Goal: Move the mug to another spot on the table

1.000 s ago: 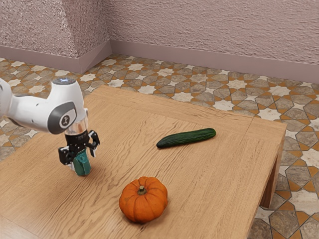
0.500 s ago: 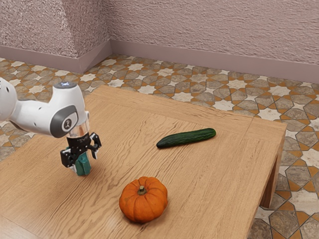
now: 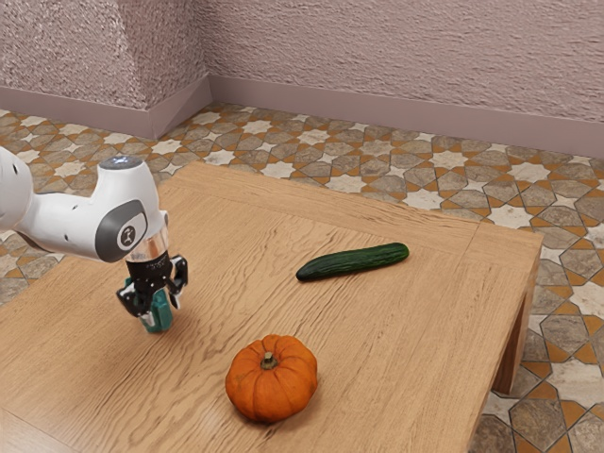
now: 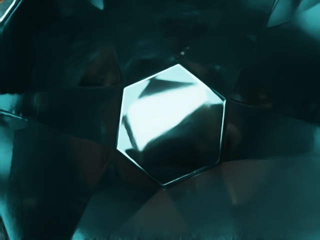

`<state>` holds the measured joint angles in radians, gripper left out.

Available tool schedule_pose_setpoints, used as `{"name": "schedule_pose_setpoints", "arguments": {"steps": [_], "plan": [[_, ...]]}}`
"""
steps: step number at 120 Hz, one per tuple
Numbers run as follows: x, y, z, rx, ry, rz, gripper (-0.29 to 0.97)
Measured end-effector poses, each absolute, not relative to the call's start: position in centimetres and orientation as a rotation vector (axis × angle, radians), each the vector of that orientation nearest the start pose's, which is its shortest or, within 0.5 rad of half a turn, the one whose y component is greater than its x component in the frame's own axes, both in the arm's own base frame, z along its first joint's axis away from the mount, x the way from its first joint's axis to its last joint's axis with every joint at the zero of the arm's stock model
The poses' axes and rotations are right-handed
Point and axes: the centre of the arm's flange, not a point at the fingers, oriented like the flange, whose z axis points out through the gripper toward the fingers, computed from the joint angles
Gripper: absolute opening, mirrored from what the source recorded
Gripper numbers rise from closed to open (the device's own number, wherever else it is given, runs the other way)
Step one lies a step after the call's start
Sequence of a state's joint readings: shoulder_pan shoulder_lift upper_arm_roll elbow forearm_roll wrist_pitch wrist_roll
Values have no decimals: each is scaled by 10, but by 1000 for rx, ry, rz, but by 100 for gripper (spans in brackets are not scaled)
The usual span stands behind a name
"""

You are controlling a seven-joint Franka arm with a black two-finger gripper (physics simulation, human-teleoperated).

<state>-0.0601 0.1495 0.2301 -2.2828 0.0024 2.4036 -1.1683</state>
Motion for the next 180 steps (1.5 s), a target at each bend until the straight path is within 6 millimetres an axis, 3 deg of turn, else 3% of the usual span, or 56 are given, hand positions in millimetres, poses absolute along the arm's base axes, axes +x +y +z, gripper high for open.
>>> {"name": "schedule_pose_setpoints", "arguments": {"steps": [28, 51, 79, 102, 140, 152, 180], "plan": [[519, 87, 290, -2436, -1916, 6, 26], [519, 83, 307, -2444, -1925, -14, 8], [529, 79, 329, -2450, -1805, -60, 7], [527, 79, 329, -2427, -1650, -89, 7], [530, 71, 332, -2411, -1606, -111, 7], [530, 59, 338, -2419, -1600, -123, 6], [532, 2, 343, -2459, -1521, -168, 7]]}}
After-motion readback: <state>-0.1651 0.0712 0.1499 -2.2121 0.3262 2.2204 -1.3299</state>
